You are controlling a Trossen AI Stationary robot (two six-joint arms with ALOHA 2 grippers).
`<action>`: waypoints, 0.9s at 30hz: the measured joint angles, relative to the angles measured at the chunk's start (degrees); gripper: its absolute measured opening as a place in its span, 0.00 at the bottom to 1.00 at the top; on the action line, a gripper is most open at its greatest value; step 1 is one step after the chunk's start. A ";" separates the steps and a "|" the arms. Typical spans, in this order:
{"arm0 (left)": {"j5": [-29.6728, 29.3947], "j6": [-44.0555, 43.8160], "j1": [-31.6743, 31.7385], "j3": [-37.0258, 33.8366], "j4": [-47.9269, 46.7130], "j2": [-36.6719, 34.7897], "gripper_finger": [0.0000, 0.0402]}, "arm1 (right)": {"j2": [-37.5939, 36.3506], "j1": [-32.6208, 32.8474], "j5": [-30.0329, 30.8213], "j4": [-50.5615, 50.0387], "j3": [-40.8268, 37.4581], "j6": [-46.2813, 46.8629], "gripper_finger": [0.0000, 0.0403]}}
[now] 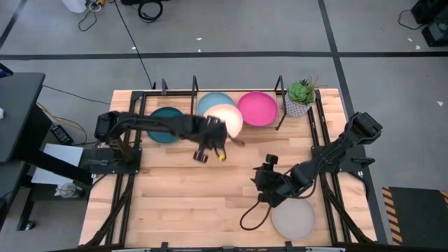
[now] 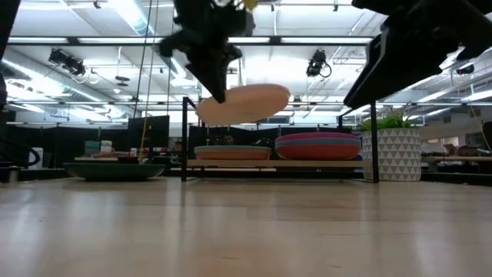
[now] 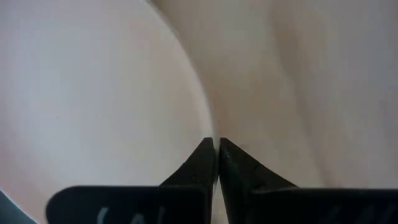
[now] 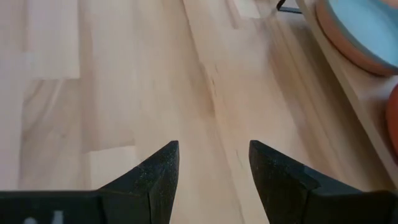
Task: Place and stack plates onto a shelf
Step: Stack the white plate on top of the light blue plate on the shelf
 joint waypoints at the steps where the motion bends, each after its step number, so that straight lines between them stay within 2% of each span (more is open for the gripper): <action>1: 0.11 0.81 1.57 0.01 0.48 0.10 0.05 | 0.00 0.37 0.38 0.23 0.00 0.43 0.50; 6: 5.49 2.68 8.89 0.00 4.23 0.41 0.05 | 0.00 1.71 0.98 1.11 0.00 1.86 0.50; 12: 10.37 2.72 14.65 -0.04 7.17 0.73 0.05 | 0.00 2.16 1.05 1.40 0.00 1.97 0.50; 17: 9.67 2.65 16.63 -2.76 7.61 2.63 0.05 | 0.00 2.13 1.06 1.37 0.00 1.44 0.50; 21: 4.72 2.43 16.88 -3.85 7.45 4.09 0.06 | 0.00 2.11 2.39 1.35 0.00 0.42 0.50; 27: 5.51 0.88 16.03 -3.87 8.79 4.25 0.08 | 0.00 2.11 2.53 1.36 0.00 -0.18 0.50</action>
